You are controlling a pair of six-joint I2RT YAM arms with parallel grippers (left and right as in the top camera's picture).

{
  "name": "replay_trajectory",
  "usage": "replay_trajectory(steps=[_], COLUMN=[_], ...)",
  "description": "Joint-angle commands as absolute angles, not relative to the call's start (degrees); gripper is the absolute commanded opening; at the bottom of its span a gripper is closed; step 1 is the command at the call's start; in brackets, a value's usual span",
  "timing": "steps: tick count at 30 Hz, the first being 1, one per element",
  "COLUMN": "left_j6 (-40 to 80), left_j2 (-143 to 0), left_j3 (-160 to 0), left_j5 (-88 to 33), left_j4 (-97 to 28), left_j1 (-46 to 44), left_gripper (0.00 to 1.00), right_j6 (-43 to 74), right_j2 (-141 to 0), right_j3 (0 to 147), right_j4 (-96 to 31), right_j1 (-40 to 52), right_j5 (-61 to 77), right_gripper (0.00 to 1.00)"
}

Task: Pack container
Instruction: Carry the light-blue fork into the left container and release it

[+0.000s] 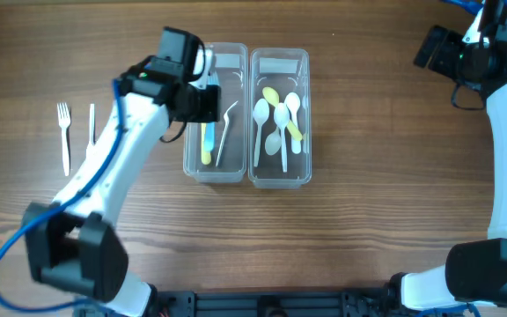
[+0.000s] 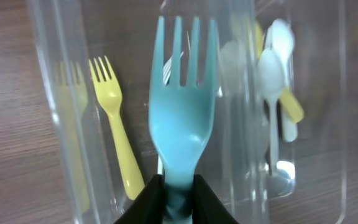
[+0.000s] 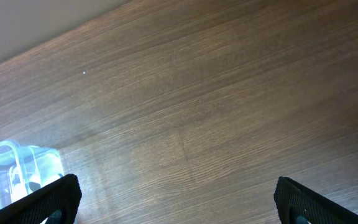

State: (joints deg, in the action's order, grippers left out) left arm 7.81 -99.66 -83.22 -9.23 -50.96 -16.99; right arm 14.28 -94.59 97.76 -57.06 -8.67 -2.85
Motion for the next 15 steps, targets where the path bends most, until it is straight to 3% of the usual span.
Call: replay_trajectory(steps=[1, 6, 8, 9, 11, 15], left_j6=[9.47, 9.43, 9.43, 9.43, 9.43, 9.41], left_j2=[-102.56, -100.03, -97.21, -94.19, -92.51, -90.83], left_j3=[-83.59, -85.84, -87.15, -87.29, -87.29, -87.29], left_j5=[-9.19, -8.47, -3.7, 3.33, 8.73, 16.21], left_j4=[-50.13, -50.09, -51.18, -52.84, -54.7, -59.83], left_j1=[-17.8, -16.64, -15.22, -13.65, -12.27, -5.76], left_gripper=[0.42, 0.45, 0.45, 0.56, 0.59, 0.58], right_j6=[15.03, 15.03, 15.03, 15.03, 15.03, 15.0], right_j2=[-94.83, -94.83, -94.83, -94.83, -94.83, -94.83], right_j3=[98.13, 98.13, 98.13, 98.13, 98.13, 98.13], right_j4=[-57.04, -57.04, -57.04, -57.04, -57.04, -57.04], right_j1=[-8.6, -8.6, -8.6, -8.6, -8.6, -8.6], right_j5=[-3.64, -3.64, -3.64, -3.64, -3.64, -3.64], right_gripper=[1.0, 1.0, 1.0, 1.0, 1.0, 1.0])
